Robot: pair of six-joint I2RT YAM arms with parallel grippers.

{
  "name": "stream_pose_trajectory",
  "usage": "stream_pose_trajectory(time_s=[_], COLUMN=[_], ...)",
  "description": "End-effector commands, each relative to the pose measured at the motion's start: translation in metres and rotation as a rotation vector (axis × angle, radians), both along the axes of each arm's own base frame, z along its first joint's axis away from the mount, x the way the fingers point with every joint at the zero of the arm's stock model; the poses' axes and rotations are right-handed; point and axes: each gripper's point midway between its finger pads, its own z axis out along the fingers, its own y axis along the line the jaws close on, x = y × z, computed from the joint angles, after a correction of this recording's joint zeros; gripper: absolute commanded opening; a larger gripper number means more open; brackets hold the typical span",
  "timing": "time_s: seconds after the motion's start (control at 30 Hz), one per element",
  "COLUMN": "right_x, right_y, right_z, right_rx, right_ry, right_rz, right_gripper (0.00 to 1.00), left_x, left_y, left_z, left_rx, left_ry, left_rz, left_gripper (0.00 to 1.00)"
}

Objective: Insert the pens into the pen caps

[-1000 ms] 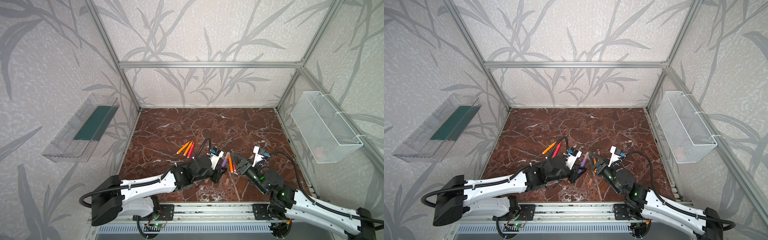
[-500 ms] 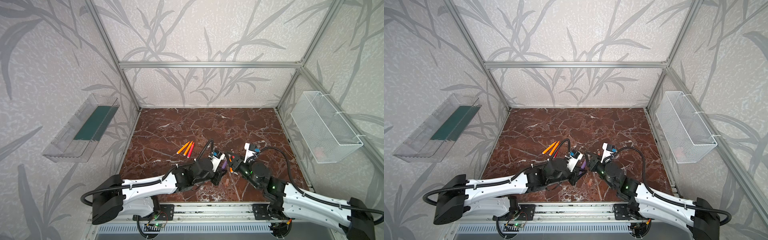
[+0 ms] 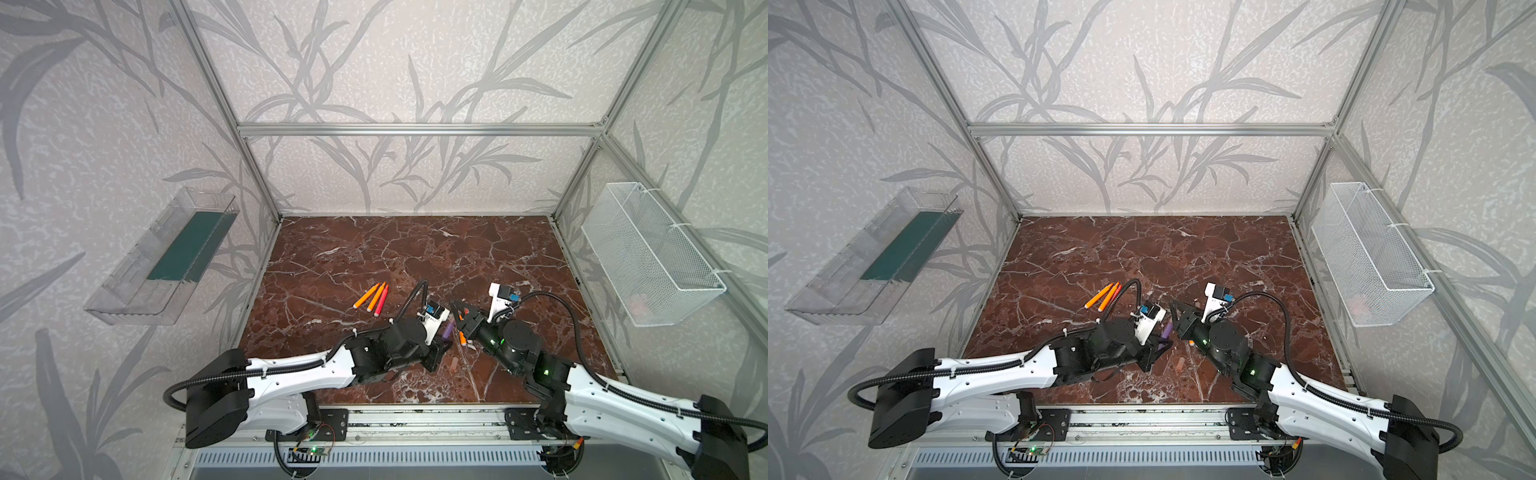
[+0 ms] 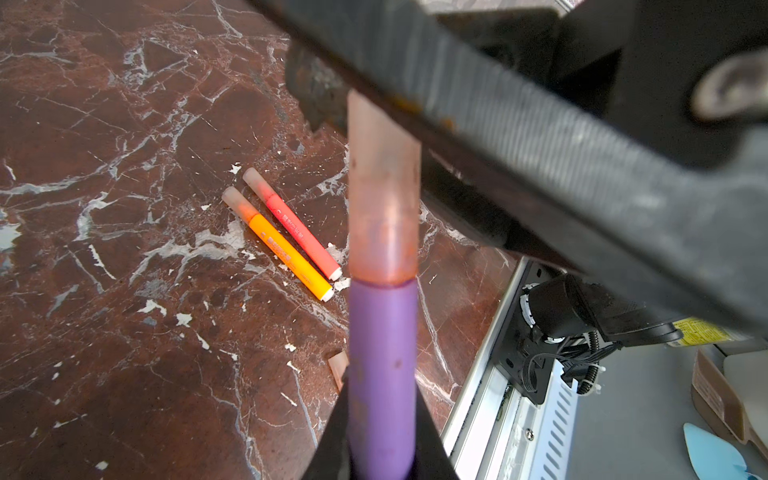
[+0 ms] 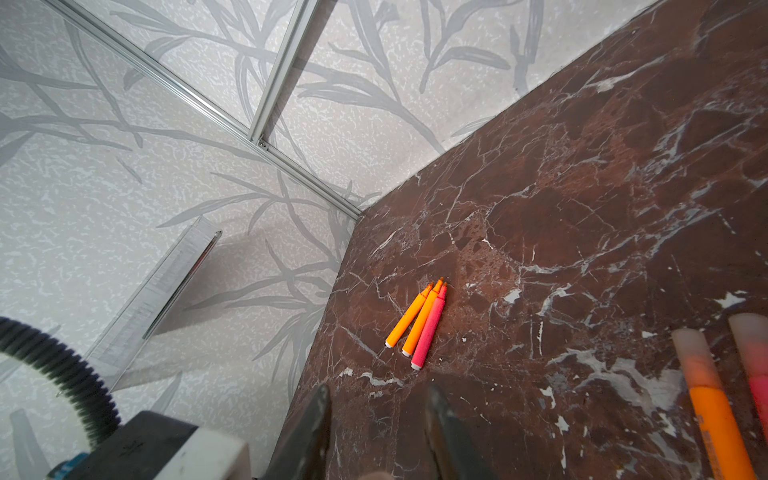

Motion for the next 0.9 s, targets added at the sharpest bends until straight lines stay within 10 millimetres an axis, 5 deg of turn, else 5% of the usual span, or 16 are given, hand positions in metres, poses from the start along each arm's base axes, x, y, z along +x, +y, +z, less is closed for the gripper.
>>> stream_pose_trajectory(time_s=[0.0,0.5,0.87], right_x=[0.003,0.0,-0.021], right_y=[0.002,0.017,0.042], right_z=[0.021,0.001,-0.02], right_rx=[0.029,-0.005,-0.045], right_ry=[-0.034,-0.014,-0.076], right_rz=[-0.002,0.068,0.245], right_gripper=[0.34,0.0,0.0], left_x=[0.002,0.017,0.043], left_y=[-0.001,-0.001,0.015], left_z=[-0.003,0.015,0.068], left_rx=[0.014,0.035,-0.111], left_ry=[-0.023,-0.065,-0.034], left_rz=[0.001,0.033,0.019], left_gripper=[0.0,0.0,0.0])
